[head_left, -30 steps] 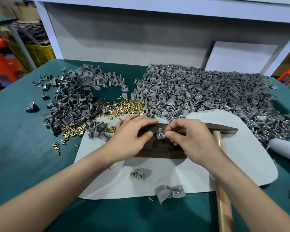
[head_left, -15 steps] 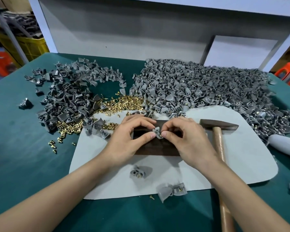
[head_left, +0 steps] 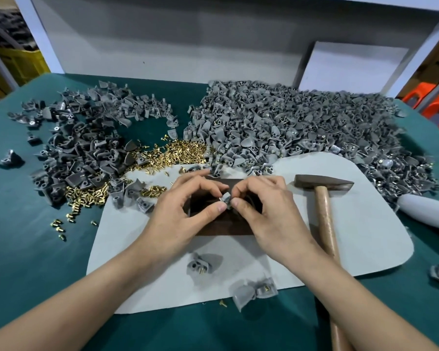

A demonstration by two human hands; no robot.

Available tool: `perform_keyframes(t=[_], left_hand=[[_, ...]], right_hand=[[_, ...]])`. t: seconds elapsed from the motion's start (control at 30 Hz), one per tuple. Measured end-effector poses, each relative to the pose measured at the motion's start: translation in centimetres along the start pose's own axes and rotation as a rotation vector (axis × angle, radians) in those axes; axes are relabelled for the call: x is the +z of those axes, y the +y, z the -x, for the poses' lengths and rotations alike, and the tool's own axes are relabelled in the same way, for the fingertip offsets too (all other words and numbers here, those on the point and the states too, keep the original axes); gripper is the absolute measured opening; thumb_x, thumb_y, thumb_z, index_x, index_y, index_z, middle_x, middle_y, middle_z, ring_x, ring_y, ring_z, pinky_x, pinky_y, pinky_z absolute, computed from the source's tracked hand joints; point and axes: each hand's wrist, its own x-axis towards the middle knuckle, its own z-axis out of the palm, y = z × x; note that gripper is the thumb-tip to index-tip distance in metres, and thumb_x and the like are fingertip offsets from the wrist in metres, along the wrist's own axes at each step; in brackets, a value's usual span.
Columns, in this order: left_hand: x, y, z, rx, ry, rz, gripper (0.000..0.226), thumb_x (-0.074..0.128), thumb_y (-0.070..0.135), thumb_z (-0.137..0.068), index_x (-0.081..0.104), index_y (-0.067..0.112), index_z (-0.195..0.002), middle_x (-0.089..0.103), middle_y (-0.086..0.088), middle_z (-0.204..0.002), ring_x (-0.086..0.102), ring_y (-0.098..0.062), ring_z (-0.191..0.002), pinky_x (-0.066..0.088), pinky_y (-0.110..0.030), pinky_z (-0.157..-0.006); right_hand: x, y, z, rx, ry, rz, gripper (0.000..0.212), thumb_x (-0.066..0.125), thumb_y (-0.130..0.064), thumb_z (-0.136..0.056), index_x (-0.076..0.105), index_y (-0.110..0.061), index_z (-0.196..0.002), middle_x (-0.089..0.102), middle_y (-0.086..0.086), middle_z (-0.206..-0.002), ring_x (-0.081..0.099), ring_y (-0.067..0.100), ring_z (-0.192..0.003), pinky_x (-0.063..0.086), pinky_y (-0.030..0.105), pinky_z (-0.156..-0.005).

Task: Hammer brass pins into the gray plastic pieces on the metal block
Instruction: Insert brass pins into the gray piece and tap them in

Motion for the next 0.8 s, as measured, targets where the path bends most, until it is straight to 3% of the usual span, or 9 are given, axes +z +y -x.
perform_keyframes(t=[0.17, 0.37, 0.5, 0.8], left_hand=[[0.12, 0.46, 0.24, 0.047, 0.046, -0.075, 0.019, 0.067, 0.052, -0.075, 0.067, 0.043, -0.091, 0.058, 0.018, -0.113, 0.053, -0.004, -0.115, 0.039, -0.006, -0.087], [0.2, 0.51, 0.29, 0.146, 0.084, -0.203, 0.018, 0.068, 0.045, -0.08, 0.068, 0.035, -0.094, 0.061, 0.016, -0.102, 0.052, -0.015, -0.111, 0.043, -0.025, -0.09], [0.12, 0.42, 0.15, 0.16, 0.073, -0.158, 0.015, 0.072, 0.038, -0.08, 0.068, 0.034, -0.093, 0.063, 0.014, -0.097, 0.054, -0.016, -0.106, 0.041, -0.013, -0.086], [0.17, 0.72, 0.42, 0.027, 0.059, 0.008, 0.019, 0.074, 0.04, -0.079, 0.068, 0.043, -0.096, 0.061, 0.012, -0.101, 0.058, -0.007, -0.103, 0.042, -0.009, -0.082]], right_hand=[[-0.04, -0.13, -0.03, -0.012, -0.008, 0.019, 0.015, 0.062, -0.019, -0.09, 0.055, -0.03, -0.084, 0.052, -0.019, -0.089, 0.039, 0.012, -0.109, 0.034, 0.04, -0.097], [0.18, -0.21, -0.04, -0.013, 0.011, 0.05, 0.013, 0.062, -0.019, -0.09, 0.056, -0.03, -0.086, 0.056, -0.014, -0.092, 0.039, 0.011, -0.105, 0.036, 0.037, -0.094], [0.17, -0.15, 0.01, 0.004, 0.032, 0.022, 0.016, 0.064, -0.019, -0.088, 0.057, -0.032, -0.084, 0.058, -0.014, -0.09, 0.036, 0.009, -0.104, 0.035, 0.035, -0.095], [-0.19, -0.07, -0.17, 0.025, -0.026, 0.051, 0.015, 0.061, -0.021, -0.091, 0.055, -0.032, -0.083, 0.05, -0.017, -0.09, 0.032, 0.01, -0.109, 0.03, 0.028, -0.097]])
